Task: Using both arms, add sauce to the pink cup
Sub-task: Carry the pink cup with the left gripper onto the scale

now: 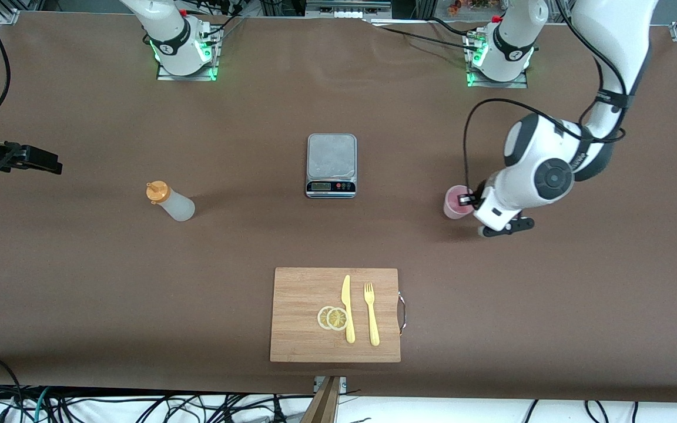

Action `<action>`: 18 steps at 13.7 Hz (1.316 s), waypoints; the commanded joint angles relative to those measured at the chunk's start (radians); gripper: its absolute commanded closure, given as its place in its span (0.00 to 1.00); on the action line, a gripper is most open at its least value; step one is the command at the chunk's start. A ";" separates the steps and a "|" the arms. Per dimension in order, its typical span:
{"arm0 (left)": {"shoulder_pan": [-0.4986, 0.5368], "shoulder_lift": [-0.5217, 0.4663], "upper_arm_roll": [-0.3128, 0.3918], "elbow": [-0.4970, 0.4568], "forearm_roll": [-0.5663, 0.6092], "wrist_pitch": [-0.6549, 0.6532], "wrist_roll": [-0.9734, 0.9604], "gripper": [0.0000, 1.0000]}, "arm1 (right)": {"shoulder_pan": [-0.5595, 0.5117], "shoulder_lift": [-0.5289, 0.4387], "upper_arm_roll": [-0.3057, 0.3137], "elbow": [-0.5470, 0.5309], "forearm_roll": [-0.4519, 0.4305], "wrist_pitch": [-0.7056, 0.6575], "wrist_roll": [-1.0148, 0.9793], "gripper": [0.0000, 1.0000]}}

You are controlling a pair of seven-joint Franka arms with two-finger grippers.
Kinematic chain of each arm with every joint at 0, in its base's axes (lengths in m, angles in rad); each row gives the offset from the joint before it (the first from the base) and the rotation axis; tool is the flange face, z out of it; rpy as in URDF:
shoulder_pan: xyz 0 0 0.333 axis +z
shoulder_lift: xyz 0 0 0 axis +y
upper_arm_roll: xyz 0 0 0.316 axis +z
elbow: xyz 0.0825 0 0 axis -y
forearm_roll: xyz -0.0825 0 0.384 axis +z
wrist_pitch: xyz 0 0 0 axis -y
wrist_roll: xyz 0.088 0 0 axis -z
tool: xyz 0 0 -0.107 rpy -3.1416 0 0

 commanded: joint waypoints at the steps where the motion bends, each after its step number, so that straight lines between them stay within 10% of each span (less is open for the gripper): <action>1: -0.015 -0.004 -0.153 0.033 -0.018 -0.023 -0.261 1.00 | -0.007 0.007 0.002 0.017 0.006 -0.004 -0.010 0.00; 8: -0.284 0.172 -0.202 0.232 -0.001 -0.009 -0.667 1.00 | -0.004 0.016 0.003 0.014 0.011 0.028 -0.004 0.00; 18: -0.385 0.252 -0.192 0.236 0.071 0.078 -0.695 1.00 | -0.005 0.033 0.002 0.014 0.025 0.025 -0.015 0.00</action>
